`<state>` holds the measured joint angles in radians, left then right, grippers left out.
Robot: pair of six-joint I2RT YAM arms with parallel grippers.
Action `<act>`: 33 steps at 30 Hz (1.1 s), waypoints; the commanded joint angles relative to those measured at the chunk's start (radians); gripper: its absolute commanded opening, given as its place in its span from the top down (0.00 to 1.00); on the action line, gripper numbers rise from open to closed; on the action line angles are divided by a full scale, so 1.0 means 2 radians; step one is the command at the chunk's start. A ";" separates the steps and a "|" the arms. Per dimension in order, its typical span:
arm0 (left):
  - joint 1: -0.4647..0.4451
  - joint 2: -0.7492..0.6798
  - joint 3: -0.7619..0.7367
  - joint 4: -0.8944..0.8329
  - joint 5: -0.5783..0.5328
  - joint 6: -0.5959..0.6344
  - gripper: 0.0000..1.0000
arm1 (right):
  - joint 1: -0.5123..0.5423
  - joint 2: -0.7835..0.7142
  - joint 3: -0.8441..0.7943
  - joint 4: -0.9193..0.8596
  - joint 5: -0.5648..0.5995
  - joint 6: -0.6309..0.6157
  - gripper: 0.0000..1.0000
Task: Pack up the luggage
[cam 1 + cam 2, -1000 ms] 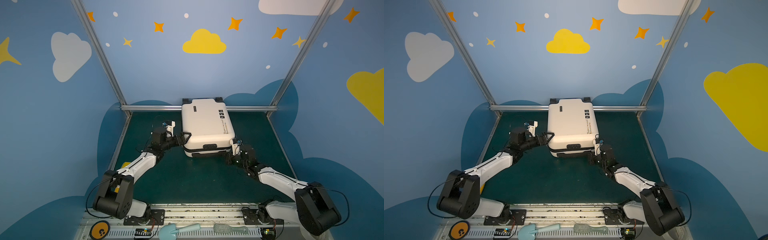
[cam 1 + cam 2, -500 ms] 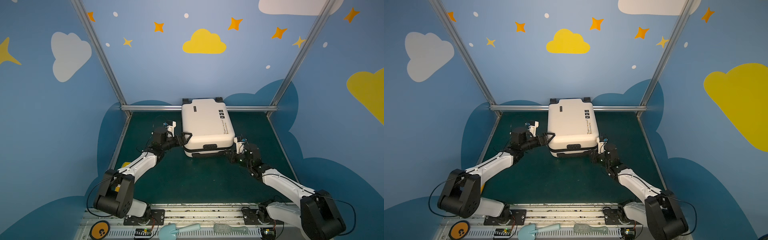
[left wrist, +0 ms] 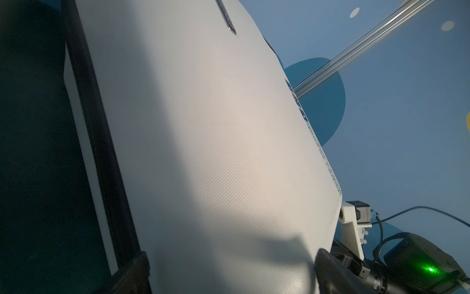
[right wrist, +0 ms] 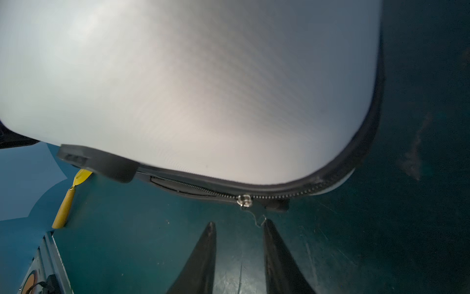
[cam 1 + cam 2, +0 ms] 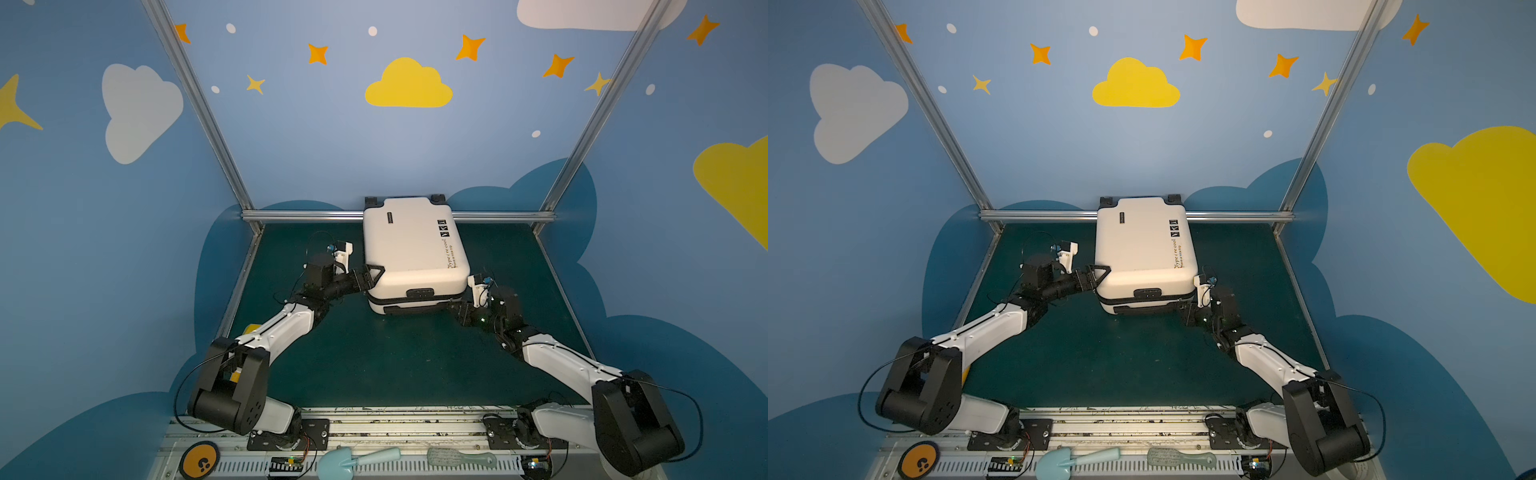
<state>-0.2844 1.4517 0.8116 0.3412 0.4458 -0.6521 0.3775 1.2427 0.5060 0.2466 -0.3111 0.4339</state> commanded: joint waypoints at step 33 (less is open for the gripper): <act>-0.002 0.018 0.008 -0.027 0.002 0.006 0.00 | 0.065 0.033 0.017 -0.019 0.123 -0.033 0.81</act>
<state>-0.2844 1.4597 0.8169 0.3393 0.4530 -0.6548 0.4763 1.2949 0.5442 0.2684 -0.0937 0.3977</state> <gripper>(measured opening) 0.996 0.197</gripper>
